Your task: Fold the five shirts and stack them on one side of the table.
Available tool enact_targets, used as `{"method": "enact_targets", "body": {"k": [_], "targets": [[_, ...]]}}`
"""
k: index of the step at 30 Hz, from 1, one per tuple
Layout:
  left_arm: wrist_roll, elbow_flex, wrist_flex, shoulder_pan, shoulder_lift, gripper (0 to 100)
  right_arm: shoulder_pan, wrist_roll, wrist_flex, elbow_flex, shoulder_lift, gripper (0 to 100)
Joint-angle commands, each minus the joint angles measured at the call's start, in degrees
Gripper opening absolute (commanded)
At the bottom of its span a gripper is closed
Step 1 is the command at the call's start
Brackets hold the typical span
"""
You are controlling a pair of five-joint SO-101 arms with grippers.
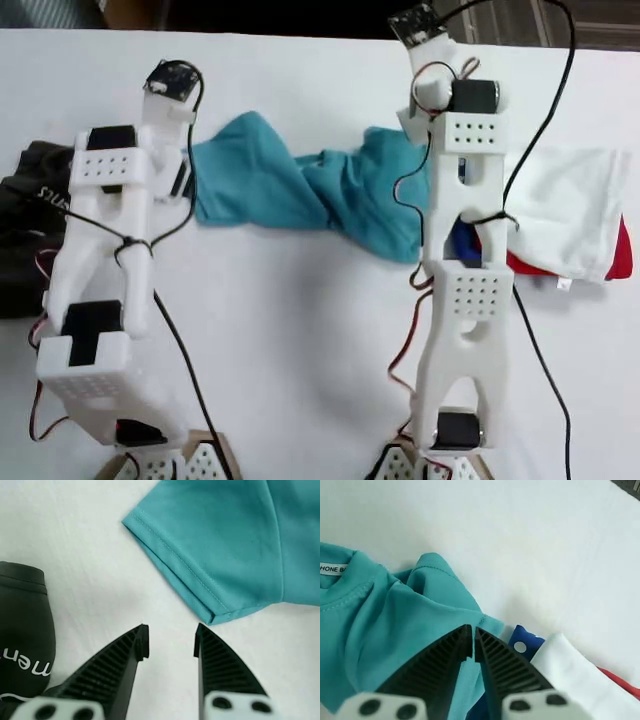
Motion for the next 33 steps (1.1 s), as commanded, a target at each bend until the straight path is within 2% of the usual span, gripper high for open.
{"method": "enact_targets", "body": {"k": [1,5,7,11,13,25,33], "targets": [[0.0,-0.13,-0.53,-0.53,-4.04,17,-0.66,0.35,0.4,-1.93,-0.48,2.1],[0.0,-0.13,-0.53,-0.53,-4.04,17,-0.31,0.35,-0.75,-0.09,-0.4,2.3],[0.0,-0.13,-0.53,-0.53,-4.04,17,0.48,0.26,-2.15,1.32,-0.22,5.8],[0.0,-0.13,-0.53,-0.53,-4.04,17,1.89,0.26,-2.77,2.11,1.89,26.4],[0.0,-0.13,-0.53,-0.53,-4.04,17,2.07,0.26,-2.77,1.76,3.03,32.0],[0.0,-0.13,-0.79,-0.53,-4.04,17,2.42,0.35,-3.74,1.58,9.27,32.0],[0.0,-0.13,-0.53,-0.53,-4.04,17,2.51,0.44,-5.93,-0.97,9.71,14.0]]}}
